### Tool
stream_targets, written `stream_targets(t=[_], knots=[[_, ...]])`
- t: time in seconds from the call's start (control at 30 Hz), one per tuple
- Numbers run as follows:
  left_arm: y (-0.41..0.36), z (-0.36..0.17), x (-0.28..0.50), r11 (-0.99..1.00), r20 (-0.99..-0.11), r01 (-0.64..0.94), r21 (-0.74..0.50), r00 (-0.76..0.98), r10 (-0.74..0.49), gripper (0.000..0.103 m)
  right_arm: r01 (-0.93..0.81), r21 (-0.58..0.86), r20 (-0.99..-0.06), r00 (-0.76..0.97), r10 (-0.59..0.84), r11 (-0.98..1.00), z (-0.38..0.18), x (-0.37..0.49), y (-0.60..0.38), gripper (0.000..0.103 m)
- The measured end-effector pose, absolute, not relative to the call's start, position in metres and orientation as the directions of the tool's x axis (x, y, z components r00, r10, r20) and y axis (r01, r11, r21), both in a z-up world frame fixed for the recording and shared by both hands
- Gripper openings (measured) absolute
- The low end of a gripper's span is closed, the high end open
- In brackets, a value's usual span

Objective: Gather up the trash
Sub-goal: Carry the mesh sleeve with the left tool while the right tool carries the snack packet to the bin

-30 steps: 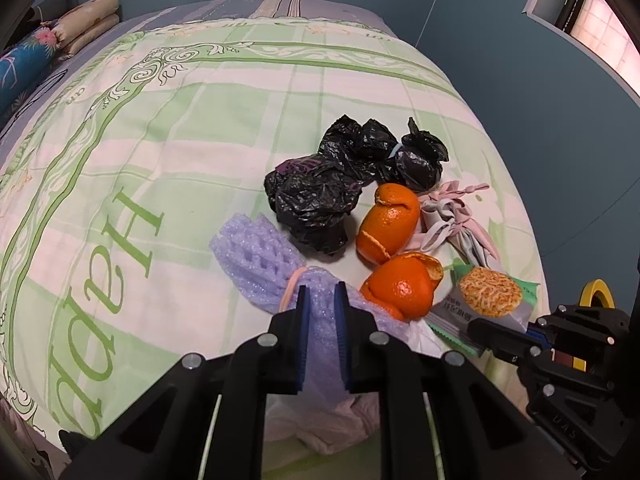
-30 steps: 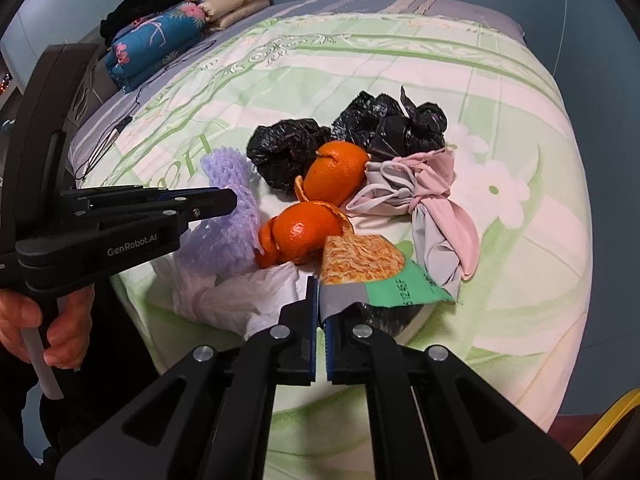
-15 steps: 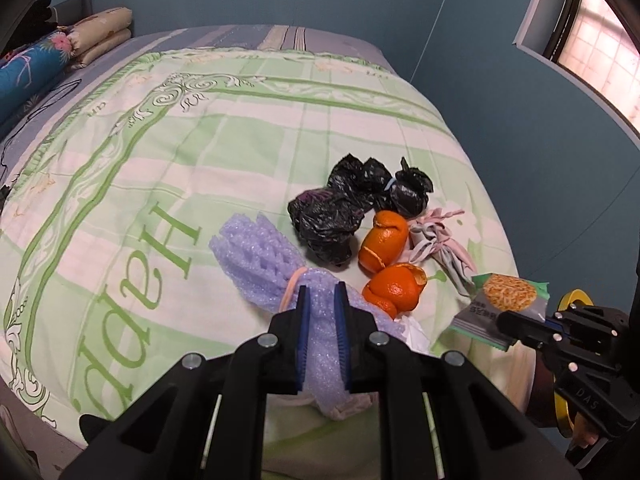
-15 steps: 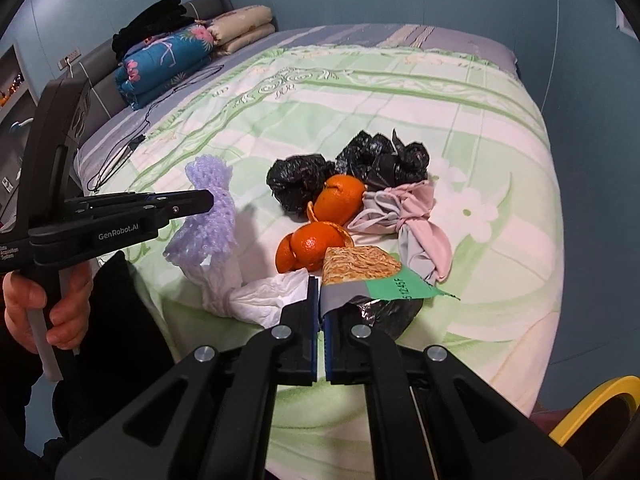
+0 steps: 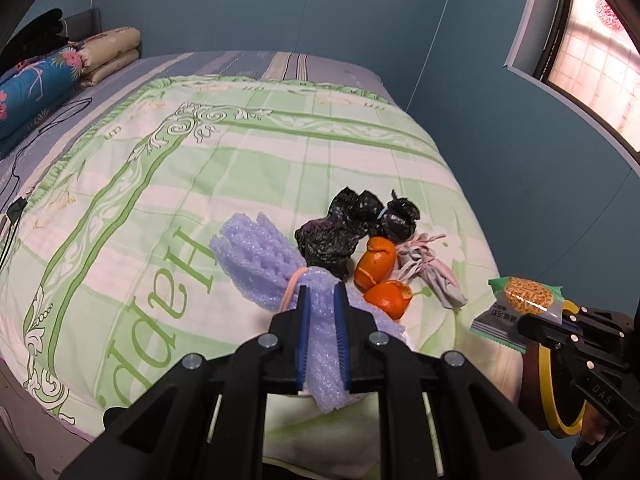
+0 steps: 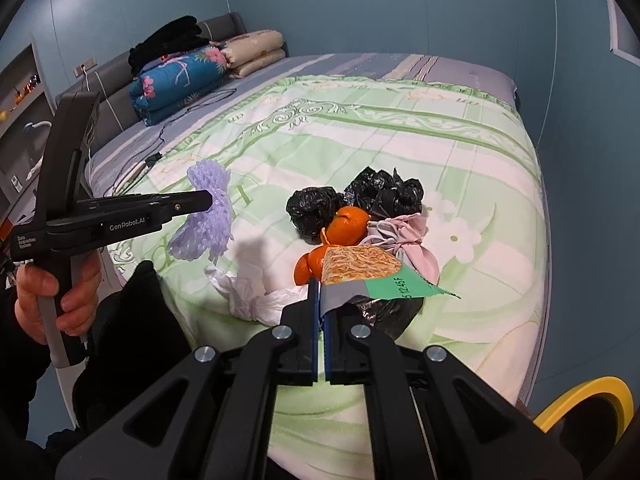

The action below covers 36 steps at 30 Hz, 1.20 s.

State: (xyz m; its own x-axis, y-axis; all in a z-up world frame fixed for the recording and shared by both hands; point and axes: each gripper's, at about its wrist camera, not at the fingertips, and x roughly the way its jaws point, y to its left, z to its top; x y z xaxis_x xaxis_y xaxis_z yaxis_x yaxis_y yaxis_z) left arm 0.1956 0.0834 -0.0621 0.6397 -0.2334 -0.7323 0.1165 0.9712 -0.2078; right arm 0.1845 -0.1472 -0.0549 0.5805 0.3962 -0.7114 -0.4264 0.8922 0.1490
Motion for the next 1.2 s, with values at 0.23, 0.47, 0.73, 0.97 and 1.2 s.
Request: stream_targets(t=[0.23,0.47,0.73,0.97,1.2], knots=[[0.08,-0.045,0.185,0.969,-0.7,0.125,-0.213,0.673,-0.24,0.011,-0.422,0.136,-0.684,0.615,0.393,0.896,-0.038,0.168,-0.161,0.001],[0.067,-0.031,0.175,0.963,-0.676,0.148,-0.223,0.689,-0.262,0.011,-0.412,0.123,-0.657,0.648,0.385,0.903,-0.027,0.156,-0.176,0.001],[0.04,-0.013,0.164,0.949,-0.63,0.207,-0.238,0.711,-0.312,0.011,-0.371,0.121,-0.624,0.693,0.362,0.921,-0.015,0.144,-0.203,0.001],[0.008,-0.002,0.166,0.921,-0.595,0.271,-0.279,0.704,-0.388,0.011,-0.324,0.12,-0.606,0.724,0.328,0.938,-0.005,0.136,-0.231,0.001],[-0.034,-0.006,0.171,0.89,-0.598,0.341,-0.302,0.659,-0.456,0.011,-0.262,0.112,-0.606,0.747,0.275,0.959,-0.003,0.127,-0.263,0.001]])
